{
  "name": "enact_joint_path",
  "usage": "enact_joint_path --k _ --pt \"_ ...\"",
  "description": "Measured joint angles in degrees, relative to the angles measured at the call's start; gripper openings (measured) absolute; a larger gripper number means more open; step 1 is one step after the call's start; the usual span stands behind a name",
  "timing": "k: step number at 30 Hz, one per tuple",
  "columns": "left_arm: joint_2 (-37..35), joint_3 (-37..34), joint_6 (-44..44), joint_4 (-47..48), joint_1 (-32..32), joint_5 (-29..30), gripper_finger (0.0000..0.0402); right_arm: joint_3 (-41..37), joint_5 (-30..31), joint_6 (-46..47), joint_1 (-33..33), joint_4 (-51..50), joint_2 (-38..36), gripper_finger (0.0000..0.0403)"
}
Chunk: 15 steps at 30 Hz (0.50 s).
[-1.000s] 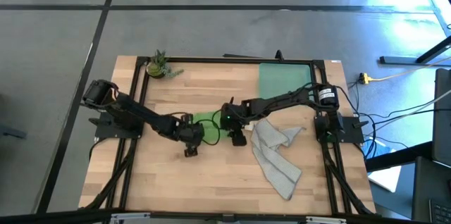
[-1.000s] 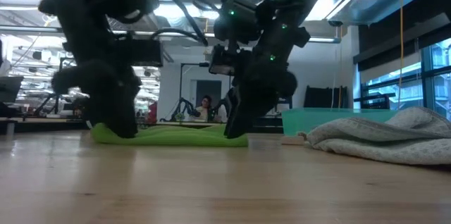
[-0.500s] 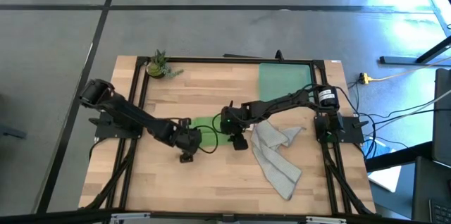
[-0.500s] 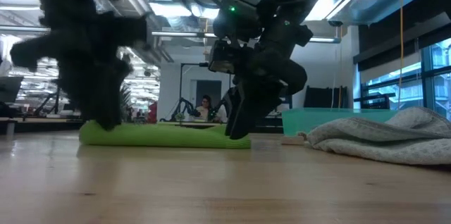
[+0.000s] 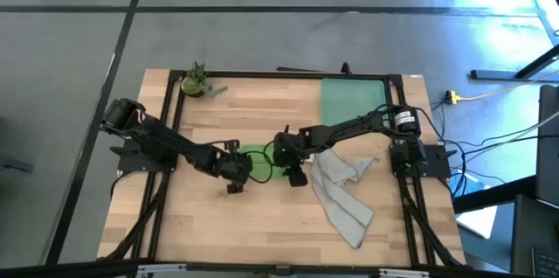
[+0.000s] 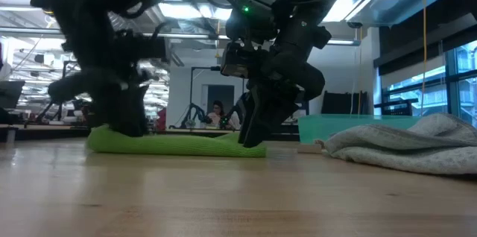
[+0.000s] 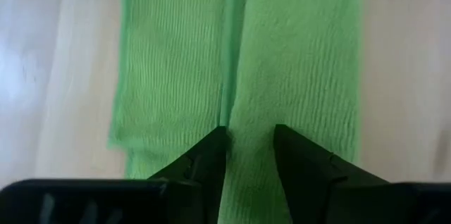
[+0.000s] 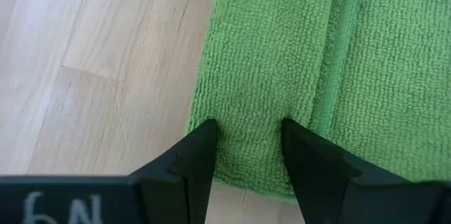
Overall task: Roll microfiber towels into tight, uniform cylinder then place into a basket
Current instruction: Roll the green microfiber towel
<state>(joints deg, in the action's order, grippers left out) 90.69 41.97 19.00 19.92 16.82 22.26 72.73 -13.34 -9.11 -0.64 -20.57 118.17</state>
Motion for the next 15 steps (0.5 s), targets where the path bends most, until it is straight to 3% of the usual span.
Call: enact_joint_path --k 6,15 --pt "0.0 -2.0 2.0 -1.3 -0.2 0.1 0.0117 0.1 0.8 -0.2 0.0 0.4 -1.4 0.0165" --pt "0.0 -2.5 3.0 -0.7 -0.3 0.6 0.0117 -0.2 6.8 -5.5 -1.4 -2.5 -6.2 0.0165"
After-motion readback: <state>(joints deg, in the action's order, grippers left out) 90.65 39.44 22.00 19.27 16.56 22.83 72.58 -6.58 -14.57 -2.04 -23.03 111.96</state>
